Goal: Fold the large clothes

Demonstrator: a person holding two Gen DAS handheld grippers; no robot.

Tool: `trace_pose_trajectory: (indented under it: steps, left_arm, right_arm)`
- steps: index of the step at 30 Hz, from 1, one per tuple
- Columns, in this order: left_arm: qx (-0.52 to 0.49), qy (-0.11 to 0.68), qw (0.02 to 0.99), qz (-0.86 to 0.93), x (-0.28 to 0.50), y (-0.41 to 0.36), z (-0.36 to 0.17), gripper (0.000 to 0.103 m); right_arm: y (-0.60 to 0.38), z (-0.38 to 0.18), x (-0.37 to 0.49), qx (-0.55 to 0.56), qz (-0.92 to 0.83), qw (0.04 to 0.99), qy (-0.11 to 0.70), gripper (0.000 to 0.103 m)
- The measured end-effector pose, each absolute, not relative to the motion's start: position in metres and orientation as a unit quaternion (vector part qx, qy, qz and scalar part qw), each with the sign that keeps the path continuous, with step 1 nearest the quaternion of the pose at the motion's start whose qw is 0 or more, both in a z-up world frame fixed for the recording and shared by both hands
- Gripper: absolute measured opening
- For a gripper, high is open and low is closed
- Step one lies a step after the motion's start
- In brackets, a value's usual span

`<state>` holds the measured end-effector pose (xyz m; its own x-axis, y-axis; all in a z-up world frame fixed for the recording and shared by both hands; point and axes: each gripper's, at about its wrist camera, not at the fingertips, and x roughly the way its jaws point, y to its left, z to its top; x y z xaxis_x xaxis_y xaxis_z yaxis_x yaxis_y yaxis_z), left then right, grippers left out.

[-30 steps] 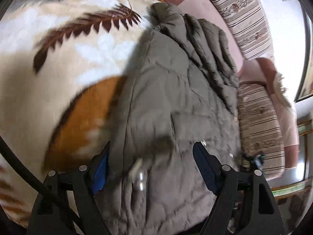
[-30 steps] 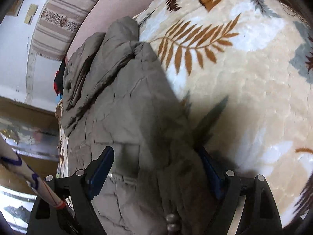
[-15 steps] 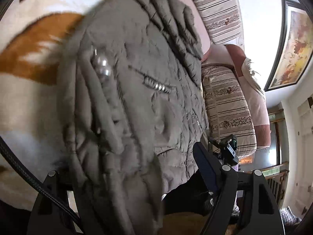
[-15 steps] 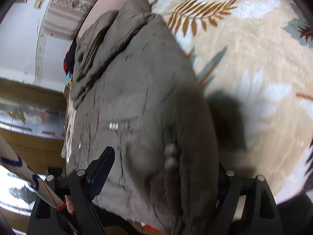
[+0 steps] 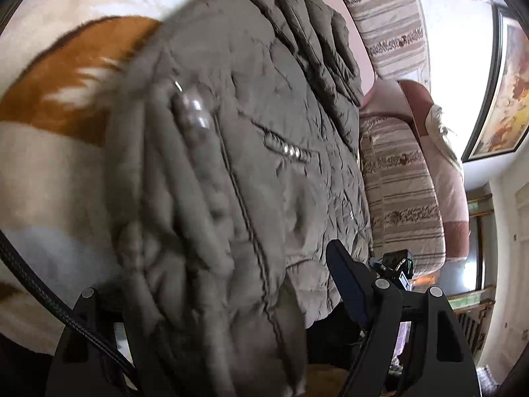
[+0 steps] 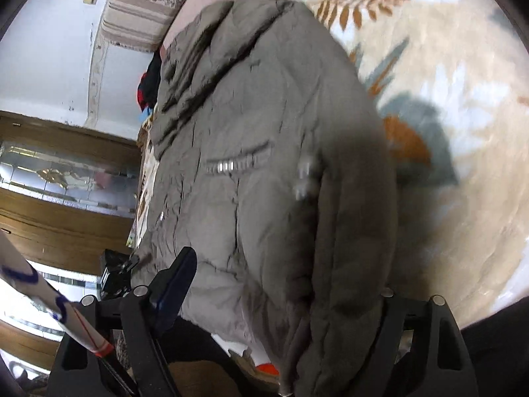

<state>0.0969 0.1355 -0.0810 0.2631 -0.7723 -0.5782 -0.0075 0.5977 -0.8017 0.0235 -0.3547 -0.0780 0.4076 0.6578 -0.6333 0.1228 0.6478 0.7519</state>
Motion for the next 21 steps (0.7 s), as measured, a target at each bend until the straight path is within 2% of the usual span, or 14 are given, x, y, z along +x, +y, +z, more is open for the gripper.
trace_pose_trajectory:
  steps: [3, 6, 10, 11, 12, 13, 14, 16, 21]
  left_arm:
    - [-0.354, 0.543, 0.716, -0.258, 0.095, 0.129, -0.08, 0.078]
    - [-0.362, 0.542, 0.718, -0.244, 0.095, 0.127, -0.079, 0.083]
    - [-0.343, 0.551, 0.729, -0.218, 0.096, 0.117, -0.074, 0.083]
    - [-0.327, 0.557, 0.736, -0.205, 0.096, 0.114, -0.071, 0.074]
    - [-0.3, 0.563, 0.747, -0.185, 0.098, 0.11, -0.067, 0.05]
    - [-0.266, 0.572, 0.758, -0.165, 0.099, 0.106, -0.063, 0.038]
    - [-0.242, 0.577, 0.766, -0.152, 0.099, 0.103, -0.059, 0.027]
    - [-0.229, 0.57, 0.775, -0.147, 0.097, 0.1, -0.049, 0.02]
    - [-0.201, 0.53, 0.811, -0.145, 0.078, 0.097, -0.004, 0.014]
  right_arm:
    - [-0.342, -0.083, 0.021, 0.362, 0.171, 0.75, 0.526, 0.068]
    - [-0.325, -0.085, 0.02, 0.351, 0.181, 0.751, 0.53, 0.066]
    - [-0.302, -0.083, 0.024, 0.315, 0.165, 0.765, 0.537, 0.064]
    - [-0.305, -0.084, 0.023, 0.312, 0.158, 0.767, 0.537, 0.061]
    - [-0.307, -0.083, 0.022, 0.309, 0.143, 0.771, 0.539, 0.05]
    - [-0.309, -0.082, 0.023, 0.308, 0.13, 0.773, 0.539, 0.038]
    - [-0.311, -0.081, 0.021, 0.308, 0.125, 0.775, 0.538, 0.034]
    - [-0.312, -0.073, 0.018, 0.305, 0.117, 0.783, 0.53, 0.027]
    - [-0.323, -0.029, 0.002, 0.317, 0.137, 0.809, 0.475, 0.023]
